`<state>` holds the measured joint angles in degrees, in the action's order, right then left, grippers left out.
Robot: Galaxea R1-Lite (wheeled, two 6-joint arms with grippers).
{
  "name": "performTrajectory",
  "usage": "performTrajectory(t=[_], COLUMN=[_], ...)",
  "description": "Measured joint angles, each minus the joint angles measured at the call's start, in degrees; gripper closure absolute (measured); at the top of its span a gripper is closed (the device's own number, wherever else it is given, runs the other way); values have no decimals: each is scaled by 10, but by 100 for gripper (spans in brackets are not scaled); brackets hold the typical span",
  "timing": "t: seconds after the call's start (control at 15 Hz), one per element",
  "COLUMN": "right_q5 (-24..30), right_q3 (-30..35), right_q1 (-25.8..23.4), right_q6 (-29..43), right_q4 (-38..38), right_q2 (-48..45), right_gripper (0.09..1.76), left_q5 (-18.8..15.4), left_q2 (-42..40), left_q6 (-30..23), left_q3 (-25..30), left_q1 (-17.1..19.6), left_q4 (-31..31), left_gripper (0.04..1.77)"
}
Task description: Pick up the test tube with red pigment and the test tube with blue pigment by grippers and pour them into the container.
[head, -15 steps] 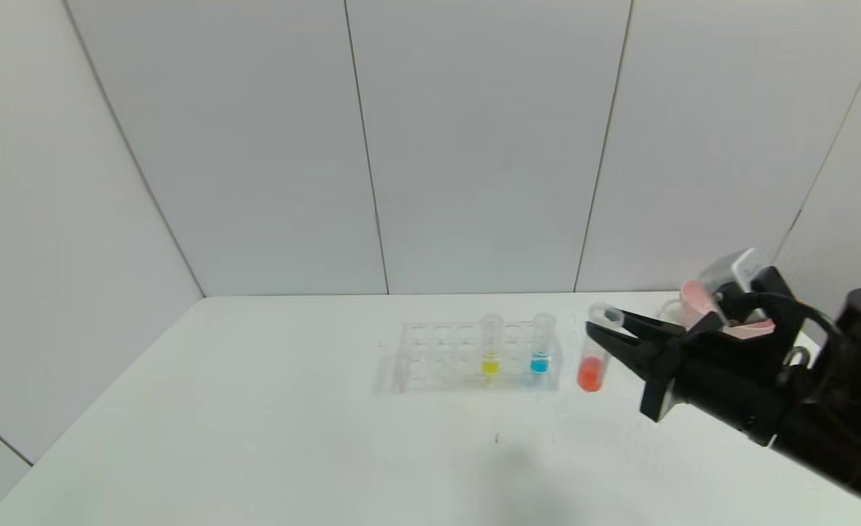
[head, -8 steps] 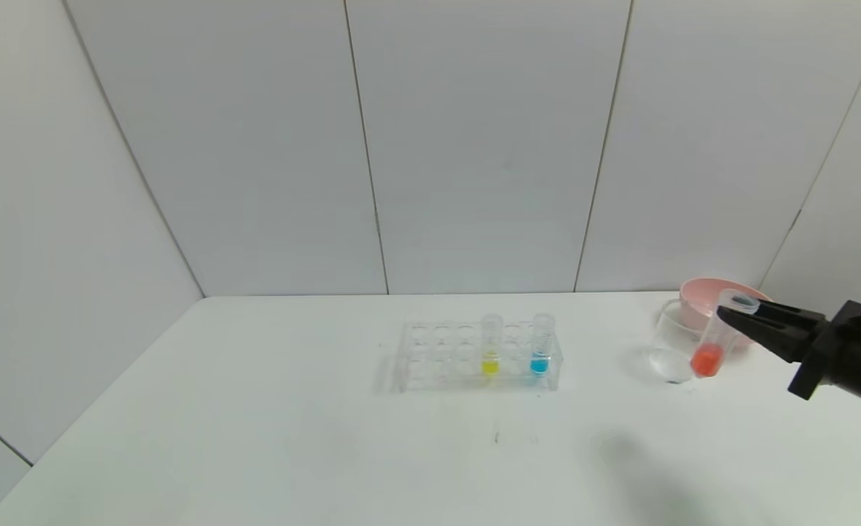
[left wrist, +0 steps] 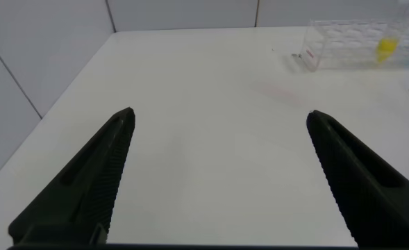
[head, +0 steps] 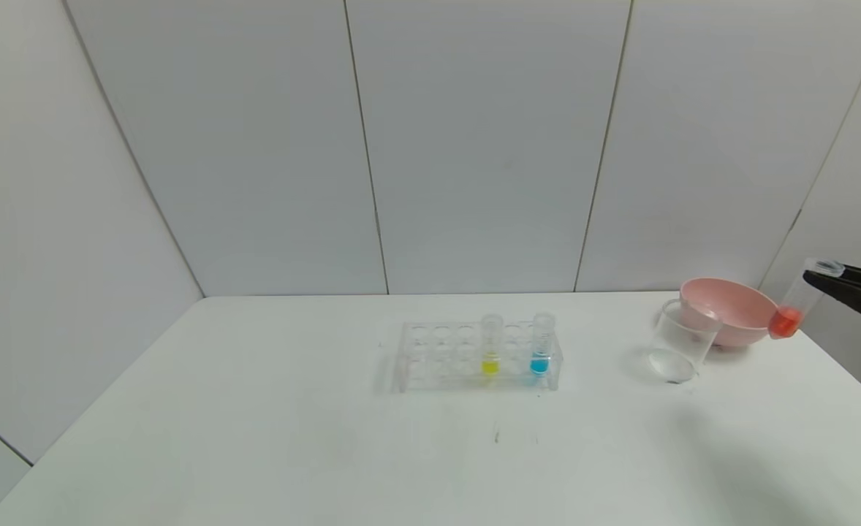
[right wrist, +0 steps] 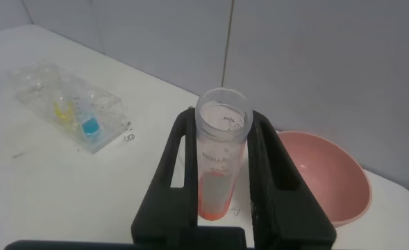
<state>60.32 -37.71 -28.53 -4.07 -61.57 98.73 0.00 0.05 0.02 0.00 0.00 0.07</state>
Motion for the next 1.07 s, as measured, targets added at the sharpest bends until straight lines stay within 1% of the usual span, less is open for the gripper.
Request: performTrajectory(t=[0.13, 0.27, 0.4, 0.47, 0.53, 0.67, 0.73, 0.87, 0.93, 1.07], right_q5=[9, 9, 0, -17, -38, -73, -87, -117, -125, -130], right_q3=[-27, -56, -93, -119, -144, -200, -226, -281, -306, -350], right_q1=[-7, -2, 11, 21, 31, 48, 54, 68, 73, 79], right_q6=[0, 0, -4, -19, -47, -129, -156, -187, -204, -285], right_q4=[18, 40, 95, 144, 197, 306, 349, 417, 457, 541], right_q2=[25, 44, 56, 61, 65, 75, 79, 85, 87, 91], right_gripper=[136, 136, 136, 136, 136, 136, 136, 136, 136, 136], left_q5=[0, 0, 0, 0, 0, 0, 0, 0, 0, 0], left_q2=[0, 0, 0, 0, 0, 0, 0, 0, 0, 0], left_q6=[0, 0, 0, 0, 0, 0, 0, 0, 0, 0], left_q3=[0, 0, 0, 0, 0, 0, 0, 0, 0, 0], left_q1=[0, 0, 0, 0, 0, 0, 0, 0, 0, 0], left_q4=[0, 0, 0, 0, 0, 0, 0, 0, 0, 0], left_gripper=[5, 5, 5, 5, 5, 5, 5, 5, 5, 5])
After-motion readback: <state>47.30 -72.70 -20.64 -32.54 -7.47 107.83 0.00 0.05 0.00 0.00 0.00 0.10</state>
